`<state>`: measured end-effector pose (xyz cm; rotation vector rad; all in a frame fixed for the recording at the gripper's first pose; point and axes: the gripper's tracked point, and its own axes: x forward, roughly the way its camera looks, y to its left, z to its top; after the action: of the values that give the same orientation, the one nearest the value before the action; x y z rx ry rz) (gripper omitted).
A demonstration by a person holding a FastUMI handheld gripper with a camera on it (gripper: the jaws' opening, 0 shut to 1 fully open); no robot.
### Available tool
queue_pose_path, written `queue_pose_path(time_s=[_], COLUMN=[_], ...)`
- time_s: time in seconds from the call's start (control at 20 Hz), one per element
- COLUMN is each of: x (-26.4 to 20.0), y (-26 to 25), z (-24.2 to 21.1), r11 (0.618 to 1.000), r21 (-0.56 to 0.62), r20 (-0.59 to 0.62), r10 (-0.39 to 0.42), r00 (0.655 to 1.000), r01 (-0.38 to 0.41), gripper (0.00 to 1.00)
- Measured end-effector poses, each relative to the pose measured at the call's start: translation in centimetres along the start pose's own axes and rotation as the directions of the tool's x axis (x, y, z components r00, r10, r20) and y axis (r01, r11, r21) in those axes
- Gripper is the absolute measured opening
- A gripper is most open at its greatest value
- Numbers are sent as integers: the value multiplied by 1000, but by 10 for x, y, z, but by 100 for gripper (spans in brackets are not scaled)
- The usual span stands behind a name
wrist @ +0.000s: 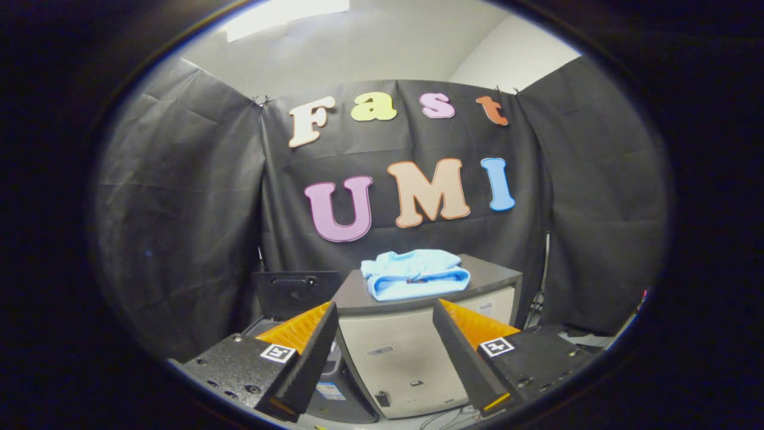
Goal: Put the clothes into the washing machine and then close the washing machine lid.
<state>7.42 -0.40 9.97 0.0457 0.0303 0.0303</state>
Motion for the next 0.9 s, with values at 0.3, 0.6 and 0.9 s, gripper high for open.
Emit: queue_pose_path(time_s=[0.3, 0.6, 0.9], x=[60, 133, 219], y=[-6, -37, -84], z=[36, 27, 11], r11=[999, 992, 970], r21=[26, -22, -132], r20=[-44, -129, -228], r10=[-18, -123, -232], r00=[999, 984, 946], r01=[20, 122, 206], gripper=[96, 96, 97])
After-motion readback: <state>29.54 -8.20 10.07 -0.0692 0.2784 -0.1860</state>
